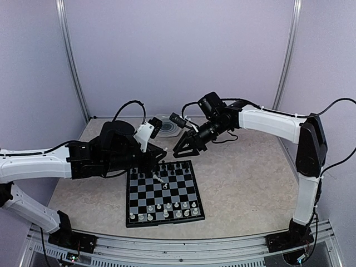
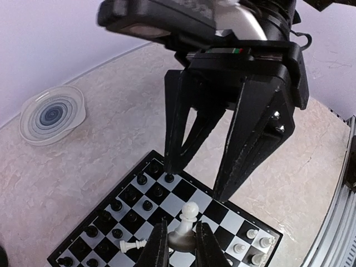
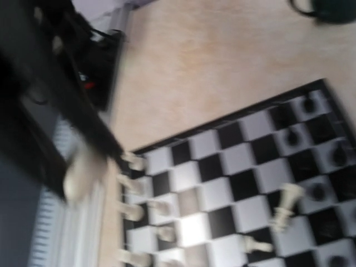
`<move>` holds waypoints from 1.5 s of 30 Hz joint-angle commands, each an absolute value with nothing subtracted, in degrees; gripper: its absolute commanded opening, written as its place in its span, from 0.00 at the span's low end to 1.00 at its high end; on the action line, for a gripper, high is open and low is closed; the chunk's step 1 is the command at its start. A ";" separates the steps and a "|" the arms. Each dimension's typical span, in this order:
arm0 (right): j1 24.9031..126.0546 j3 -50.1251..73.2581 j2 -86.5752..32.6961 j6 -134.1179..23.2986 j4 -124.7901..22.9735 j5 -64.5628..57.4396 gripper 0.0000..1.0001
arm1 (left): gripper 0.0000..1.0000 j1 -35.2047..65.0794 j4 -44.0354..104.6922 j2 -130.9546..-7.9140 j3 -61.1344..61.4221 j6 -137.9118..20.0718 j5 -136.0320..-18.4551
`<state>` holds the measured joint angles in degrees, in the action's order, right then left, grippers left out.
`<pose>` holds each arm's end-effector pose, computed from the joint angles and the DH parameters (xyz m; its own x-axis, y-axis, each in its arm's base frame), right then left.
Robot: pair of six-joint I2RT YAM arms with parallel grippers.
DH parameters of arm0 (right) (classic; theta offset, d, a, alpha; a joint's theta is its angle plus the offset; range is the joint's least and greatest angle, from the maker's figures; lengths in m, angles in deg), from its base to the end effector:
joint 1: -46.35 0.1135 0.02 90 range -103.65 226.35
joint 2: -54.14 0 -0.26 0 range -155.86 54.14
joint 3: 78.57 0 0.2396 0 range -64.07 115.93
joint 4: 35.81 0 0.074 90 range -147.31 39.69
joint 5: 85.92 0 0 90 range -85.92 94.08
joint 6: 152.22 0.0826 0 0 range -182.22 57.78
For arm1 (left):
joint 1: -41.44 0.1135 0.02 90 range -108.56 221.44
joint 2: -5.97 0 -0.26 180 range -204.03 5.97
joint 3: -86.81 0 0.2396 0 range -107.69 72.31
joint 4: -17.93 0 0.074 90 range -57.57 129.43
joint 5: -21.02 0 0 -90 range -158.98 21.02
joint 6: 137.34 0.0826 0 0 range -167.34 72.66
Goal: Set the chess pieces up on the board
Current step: Pass from the left arm to the right
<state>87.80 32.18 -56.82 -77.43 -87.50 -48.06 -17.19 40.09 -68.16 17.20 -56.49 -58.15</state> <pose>0.2788 0.3332 0.2573 -0.3668 -0.5388 -0.7584 -0.8991 -0.0040 0.4376 0.1831 -0.2706 0.2751 -0.3502 0.2744 -0.8956 0.7045 0.7073 -0.0588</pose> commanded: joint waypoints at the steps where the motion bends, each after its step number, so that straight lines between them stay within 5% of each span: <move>1: 87.58 35.11 -59.28 -70.64 -90.71 -58.70 0.50 | 0.12 -19.88 35.77 -71.19 17.28 -54.12 -52.79; 11: 88.25 31.32 -59.59 -66.50 -87.51 -63.89 0.52 | 0.12 -21.82 35.10 -74.09 16.59 -53.07 -51.23; 33: 88.50 30.15 -61.17 -63.26 -83.76 -67.10 0.21 | 0.13 -22.08 34.78 -75.06 16.33 -52.94 -52.84; 45: 88.49 31.78 -62.78 -62.40 -82.89 -65.69 0.17 | 0.13 -22.12 34.67 -74.68 17.07 -52.53 -53.69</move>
<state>87.96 30.65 -60.92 -62.65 -84.49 -65.48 -21.72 36.92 -74.41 17.20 -53.19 -52.23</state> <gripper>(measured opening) 0.191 0.138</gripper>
